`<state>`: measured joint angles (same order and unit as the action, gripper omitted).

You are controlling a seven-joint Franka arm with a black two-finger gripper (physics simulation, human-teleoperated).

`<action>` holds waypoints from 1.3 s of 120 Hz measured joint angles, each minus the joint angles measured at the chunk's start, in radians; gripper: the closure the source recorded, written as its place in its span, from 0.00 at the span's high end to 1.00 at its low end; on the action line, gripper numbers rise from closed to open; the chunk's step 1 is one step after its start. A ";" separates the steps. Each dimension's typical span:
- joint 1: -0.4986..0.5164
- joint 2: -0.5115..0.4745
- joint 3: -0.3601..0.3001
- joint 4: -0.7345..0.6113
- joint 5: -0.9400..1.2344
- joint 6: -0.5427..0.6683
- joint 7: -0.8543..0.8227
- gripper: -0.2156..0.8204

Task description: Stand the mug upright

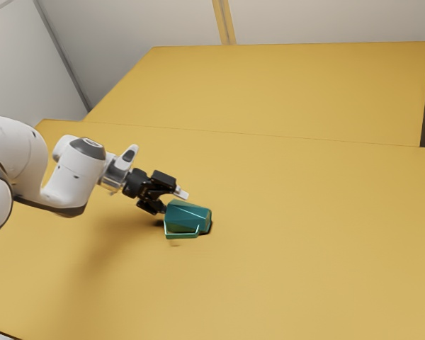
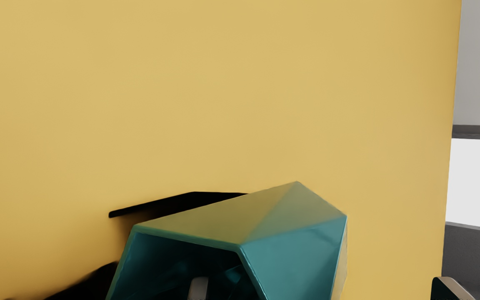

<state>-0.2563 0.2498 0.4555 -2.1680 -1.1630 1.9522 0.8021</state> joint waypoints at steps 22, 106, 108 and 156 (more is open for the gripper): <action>-0.010 -0.001 0.000 0.000 -0.013 0.003 0.012 0.43; -0.032 -0.079 0.002 0.012 0.028 0.009 0.016 0.05; -0.033 -0.085 0.002 0.012 0.035 0.009 0.014 0.05; -0.098 -0.105 0.004 0.212 0.466 0.037 -0.028 0.04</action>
<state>-0.3542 0.1448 0.4595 -1.9565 -0.6966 1.9888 0.7738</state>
